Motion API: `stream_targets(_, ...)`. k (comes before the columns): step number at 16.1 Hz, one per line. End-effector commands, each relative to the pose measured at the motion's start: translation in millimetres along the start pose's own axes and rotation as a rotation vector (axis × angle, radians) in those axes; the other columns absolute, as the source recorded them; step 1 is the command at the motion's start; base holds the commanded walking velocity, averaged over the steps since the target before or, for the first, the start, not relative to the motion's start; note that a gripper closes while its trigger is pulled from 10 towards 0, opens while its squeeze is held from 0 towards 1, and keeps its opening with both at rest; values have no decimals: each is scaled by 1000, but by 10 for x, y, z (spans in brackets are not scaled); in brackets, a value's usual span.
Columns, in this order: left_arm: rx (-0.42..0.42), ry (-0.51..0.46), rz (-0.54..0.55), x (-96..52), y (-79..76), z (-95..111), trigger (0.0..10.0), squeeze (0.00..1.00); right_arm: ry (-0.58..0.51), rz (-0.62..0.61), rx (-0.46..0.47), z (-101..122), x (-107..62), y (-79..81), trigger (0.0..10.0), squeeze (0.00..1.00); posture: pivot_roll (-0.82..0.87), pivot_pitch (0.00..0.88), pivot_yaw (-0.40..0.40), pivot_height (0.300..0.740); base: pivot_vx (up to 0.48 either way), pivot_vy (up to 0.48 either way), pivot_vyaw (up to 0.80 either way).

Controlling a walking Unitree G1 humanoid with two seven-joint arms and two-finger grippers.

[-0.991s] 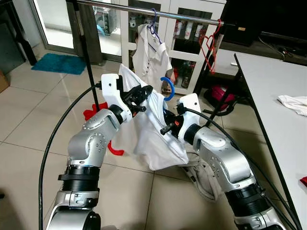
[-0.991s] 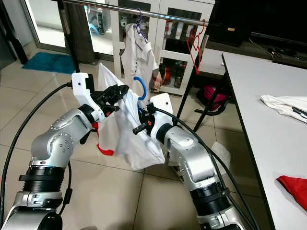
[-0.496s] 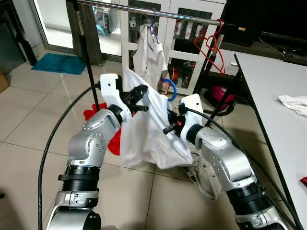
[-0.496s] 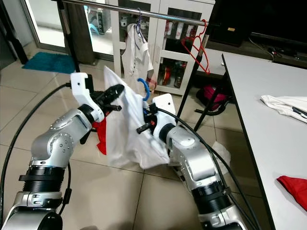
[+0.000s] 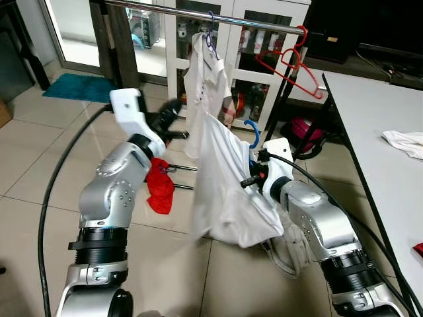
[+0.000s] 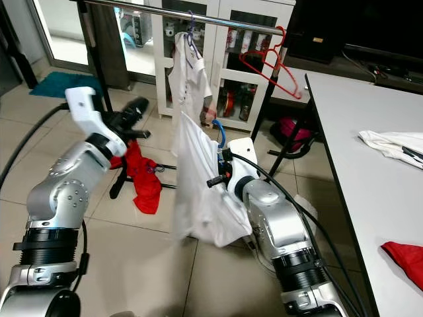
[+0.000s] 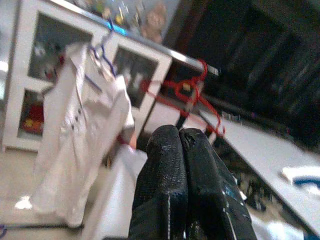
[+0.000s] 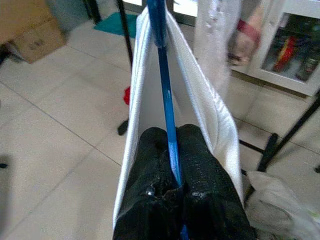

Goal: Hang hanger

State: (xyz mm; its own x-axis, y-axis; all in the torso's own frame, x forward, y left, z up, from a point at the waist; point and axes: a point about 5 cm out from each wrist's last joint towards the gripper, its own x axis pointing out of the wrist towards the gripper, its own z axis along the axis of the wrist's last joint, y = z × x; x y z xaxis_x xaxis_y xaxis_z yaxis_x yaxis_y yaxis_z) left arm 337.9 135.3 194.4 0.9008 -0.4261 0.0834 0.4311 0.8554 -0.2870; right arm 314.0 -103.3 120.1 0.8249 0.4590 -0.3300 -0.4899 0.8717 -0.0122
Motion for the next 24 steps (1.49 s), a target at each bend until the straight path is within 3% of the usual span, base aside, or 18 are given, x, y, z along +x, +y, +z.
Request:
stream_targets(1, 76, 92, -13, 5, -37, -146, 1843, 0, -95, 16, -2, 168, -28, 4, 10000, 0, -49, 0, -51, 740, 0, 0, 0)
stream_targets(2, 175, 138, -24, -7, -52, -232, 10000, 0, -127, 46, -2, 224, -30, 59, 10000, 0, -51, 0, -51, 740, 0, 0, 0)
stream_targets(3, 209, 130, -65, -7, -107, -253, 10000, 0, -148, 61, 2, 269, -30, 102, 10000, 0, -51, 0, -52, 740, 0, 0, 0)
stream_targets(4, 228, 105, -101, -1, -153, -239, 10000, 1000, -166, 59, 9, 304, -23, 120, 10000, 0, -51, 0, -52, 740, 0, 0, 0)
stream_targets(6, 239, 91, -136, 8, -198, -246, 10000, 1000, -205, 52, 29, 369, -10, 139, 10000, 0, -51, 0, -54, 740, 0, 0, 0)
stream_targets(8, 157, 52, -166, 8, -245, -230, 10000, 1000, -217, 62, 22, 384, -15, 146, 10000, 0, -50, 0, -60, 740, 0, 0, 0)
stream_targets(9, 54, 8, -227, 10, -343, -188, 10000, 1000, -212, 67, 9, 379, -18, 147, 10000, 0, -49, 0, -61, 740, 0, 0, 0)
stream_targets(16, 18, 56, -281, -22, -402, -295, 10000, 1000, -226, 60, -64, 464, -7, 175, 10000, 0, -53, 0, -66, 740, 0, 0, 0)
stream_targets(20, 52, 92, -348, -48, -463, -351, 10000, 1000, -208, -15, -132, 503, -6, 70, 10000, 0, -63, 0, -85, 740, 0, 0, 0)
stream_targets(22, 131, 111, -356, -50, -463, -384, 10000, 1000, -201, -48, -154, 528, 2, 16, 10000, 0, -68, 0, -92, 740, 0, 0, 0)
stream_targets(23, 225, 122, -323, -38, -410, -410, 10000, 1000, -198, -88, -184, 555, 7, -34, 10000, 0, -71, 0, -97, 740, 0, 0, 0)
stream_targets(24, 249, 124, -318, -34, -397, -414, 10000, 722, -197, -102, -193, 565, 9, -51, 10000, 0, -72, 0, -98, 740, 0, 0, 0)
